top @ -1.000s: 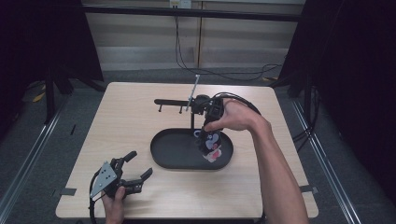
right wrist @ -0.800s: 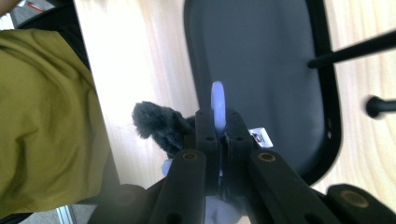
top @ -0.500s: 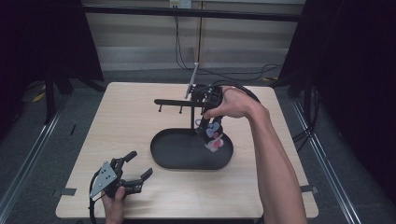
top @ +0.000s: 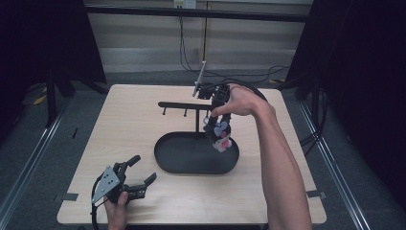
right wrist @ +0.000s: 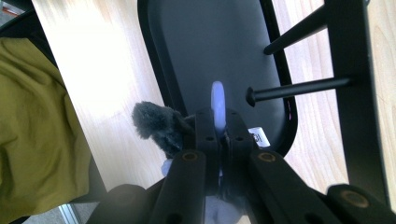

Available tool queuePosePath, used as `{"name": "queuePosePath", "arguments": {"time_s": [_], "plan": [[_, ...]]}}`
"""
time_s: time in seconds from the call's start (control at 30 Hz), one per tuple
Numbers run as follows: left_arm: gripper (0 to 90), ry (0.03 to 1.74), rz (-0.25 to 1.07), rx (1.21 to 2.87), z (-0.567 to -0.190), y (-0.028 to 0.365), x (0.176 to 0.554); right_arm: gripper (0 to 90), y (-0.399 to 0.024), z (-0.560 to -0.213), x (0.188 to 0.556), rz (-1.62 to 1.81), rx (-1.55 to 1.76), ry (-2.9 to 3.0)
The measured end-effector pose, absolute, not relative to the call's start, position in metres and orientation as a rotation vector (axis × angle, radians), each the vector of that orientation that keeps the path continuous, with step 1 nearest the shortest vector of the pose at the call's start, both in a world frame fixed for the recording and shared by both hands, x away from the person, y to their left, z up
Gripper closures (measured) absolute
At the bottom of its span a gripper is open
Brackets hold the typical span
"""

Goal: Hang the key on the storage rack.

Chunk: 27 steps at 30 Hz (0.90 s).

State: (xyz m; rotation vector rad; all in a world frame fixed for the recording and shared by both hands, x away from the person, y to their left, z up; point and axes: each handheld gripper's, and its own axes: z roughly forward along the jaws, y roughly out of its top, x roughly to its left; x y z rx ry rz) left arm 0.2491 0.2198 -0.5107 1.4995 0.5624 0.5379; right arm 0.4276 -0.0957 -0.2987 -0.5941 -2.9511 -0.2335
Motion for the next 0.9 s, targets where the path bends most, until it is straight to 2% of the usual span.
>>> {"name": "queuePosePath", "arguments": {"time_s": [0.9], "plan": [[15.4, 0.555, 0.541, 1.504, -0.511, 0.220, 0.249, 87.3, -0.104, -0.301, 0.447, -0.244, -0.668, -2.935]]}}
